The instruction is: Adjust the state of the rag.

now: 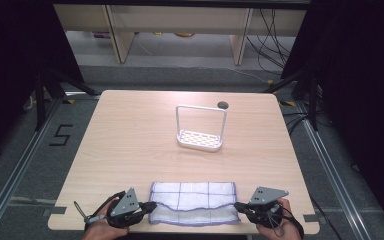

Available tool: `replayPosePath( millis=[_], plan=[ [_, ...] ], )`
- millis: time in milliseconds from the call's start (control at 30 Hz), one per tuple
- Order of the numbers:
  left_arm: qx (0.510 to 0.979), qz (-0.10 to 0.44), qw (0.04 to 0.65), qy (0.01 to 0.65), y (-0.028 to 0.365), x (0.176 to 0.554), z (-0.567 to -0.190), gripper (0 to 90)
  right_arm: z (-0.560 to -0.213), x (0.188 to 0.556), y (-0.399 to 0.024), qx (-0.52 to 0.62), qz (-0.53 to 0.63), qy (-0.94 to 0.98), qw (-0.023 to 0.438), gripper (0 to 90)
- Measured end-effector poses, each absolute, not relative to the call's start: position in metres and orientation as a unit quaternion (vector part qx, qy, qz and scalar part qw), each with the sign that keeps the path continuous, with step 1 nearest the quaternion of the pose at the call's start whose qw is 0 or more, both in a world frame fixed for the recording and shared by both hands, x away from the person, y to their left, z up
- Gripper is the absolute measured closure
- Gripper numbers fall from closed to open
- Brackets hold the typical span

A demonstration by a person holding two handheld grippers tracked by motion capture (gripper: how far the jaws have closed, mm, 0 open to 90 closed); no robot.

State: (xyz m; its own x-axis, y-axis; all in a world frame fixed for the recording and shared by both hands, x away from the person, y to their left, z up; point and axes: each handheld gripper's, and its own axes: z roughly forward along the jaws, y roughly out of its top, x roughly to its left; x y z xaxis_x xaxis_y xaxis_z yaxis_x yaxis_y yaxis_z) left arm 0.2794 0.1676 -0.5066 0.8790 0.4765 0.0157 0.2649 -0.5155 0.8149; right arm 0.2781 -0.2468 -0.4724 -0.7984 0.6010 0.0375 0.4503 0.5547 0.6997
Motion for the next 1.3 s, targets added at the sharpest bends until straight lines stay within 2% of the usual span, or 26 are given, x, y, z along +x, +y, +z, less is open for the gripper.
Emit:
replayPosePath(
  millis=[200,233,300,333,400,433,600,733,1000,1033,1200,1300],
  plan=[
    [0.868,0.105,0.432,0.220,0.166,0.273,-0.509,83.1,-0.477,0.267,-0.247,0.297,0.362,0.878,0.096,88.1],
    [0.867,0.099,0.434,0.225,0.166,0.272,-0.510,79.8,-0.478,0.267,-0.247,0.297,0.359,0.880,0.094,87.2],
    [0.861,0.095,0.439,0.238,0.167,0.273,-0.510,65.6,-0.480,0.265,-0.247,0.302,0.356,0.881,0.081,79.3],
    [0.858,0.103,0.438,0.248,0.168,0.273,-0.509,56.1,-0.480,0.265,-0.248,0.308,0.360,0.876,0.085,71.8],
    [0.844,0.099,0.454,0.268,0.172,0.276,-0.505,46.7,-0.478,0.267,-0.251,0.315,0.374,0.868,0.086,65.5],
    [0.834,0.101,0.464,0.283,0.174,0.279,-0.502,44.8,-0.475,0.268,-0.252,0.320,0.381,0.863,0.086,62.1],
    [0.803,0.096,0.496,0.317,0.178,0.293,-0.493,40.8,-0.461,0.279,-0.257,0.352,0.397,0.840,0.109,52.7],
    [0.805,0.107,0.478,0.334,0.179,0.315,-0.491,40.0,-0.457,0.295,-0.252,0.376,0.388,0.834,0.114,50.0],
    [0.817,0.116,0.443,0.351,0.173,0.347,-0.503,39.9,-0.476,0.342,-0.242,0.388,0.350,0.844,0.119,51.6],
    [0.821,0.112,0.438,0.350,0.172,0.349,-0.504,40.0,-0.476,0.344,-0.241,0.393,0.343,0.846,0.108,51.6],
    [0.834,0.106,0.423,0.339,0.168,0.351,-0.508,39.7,-0.482,0.351,-0.238,0.390,0.349,0.844,0.117,51.2],
    [0.837,0.105,0.418,0.337,0.164,0.349,-0.512,39.6,-0.482,0.351,-0.237,0.399,0.334,0.848,0.103,50.1]
  ],
)
